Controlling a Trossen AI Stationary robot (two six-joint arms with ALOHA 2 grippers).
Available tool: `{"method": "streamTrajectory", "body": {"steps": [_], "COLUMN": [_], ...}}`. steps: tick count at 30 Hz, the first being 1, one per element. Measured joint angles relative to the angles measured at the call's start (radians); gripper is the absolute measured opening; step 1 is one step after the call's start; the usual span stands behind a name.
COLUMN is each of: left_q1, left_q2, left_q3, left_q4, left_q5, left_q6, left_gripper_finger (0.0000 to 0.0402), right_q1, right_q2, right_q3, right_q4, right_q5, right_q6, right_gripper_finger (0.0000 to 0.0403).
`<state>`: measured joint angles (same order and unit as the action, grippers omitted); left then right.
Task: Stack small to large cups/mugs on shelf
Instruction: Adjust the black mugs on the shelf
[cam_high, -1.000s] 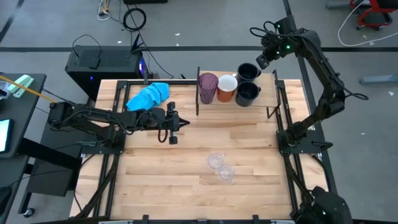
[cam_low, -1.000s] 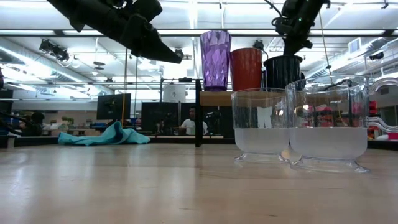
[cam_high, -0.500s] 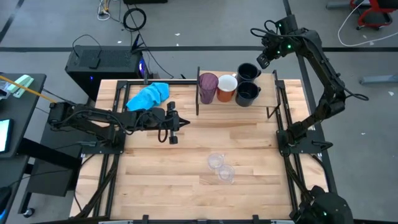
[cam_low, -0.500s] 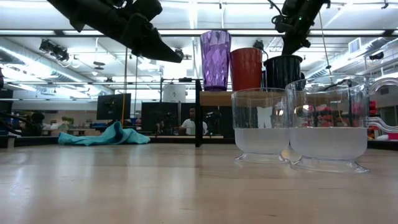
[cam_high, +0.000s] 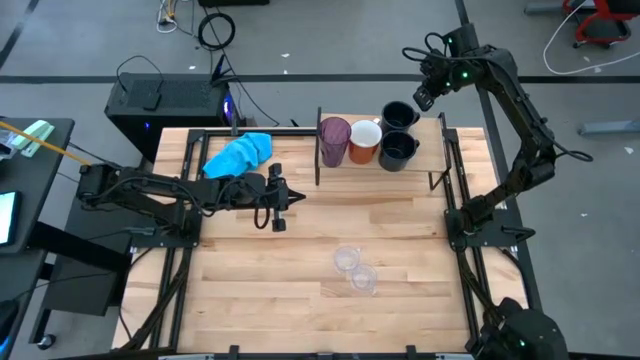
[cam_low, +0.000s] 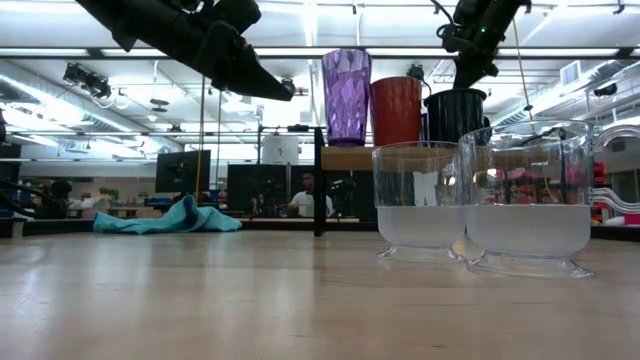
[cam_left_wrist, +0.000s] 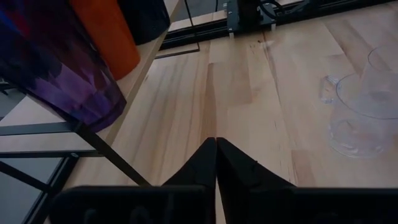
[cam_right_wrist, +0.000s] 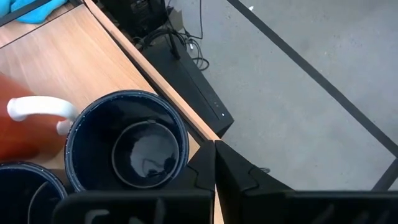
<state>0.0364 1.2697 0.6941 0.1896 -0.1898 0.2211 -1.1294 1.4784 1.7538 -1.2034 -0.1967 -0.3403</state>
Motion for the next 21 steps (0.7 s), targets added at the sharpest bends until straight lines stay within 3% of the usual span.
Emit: {"method": "streamTrajectory", "body": {"steps": [21], "left_q1": [0.0], "left_q2": [0.0], "left_q3": [0.0], "left_q4": [0.001], "left_q5": [0.0], "left_q6": [0.008], "left_gripper_finger": [0.0013], "right_q1": [-0.001], "right_q2": [0.0], "right_q3": [0.0], "right_q4": [0.006], "right_q5": [-0.025], "right_q6": [-0.062], "right_gripper_finger": [0.0008]}}
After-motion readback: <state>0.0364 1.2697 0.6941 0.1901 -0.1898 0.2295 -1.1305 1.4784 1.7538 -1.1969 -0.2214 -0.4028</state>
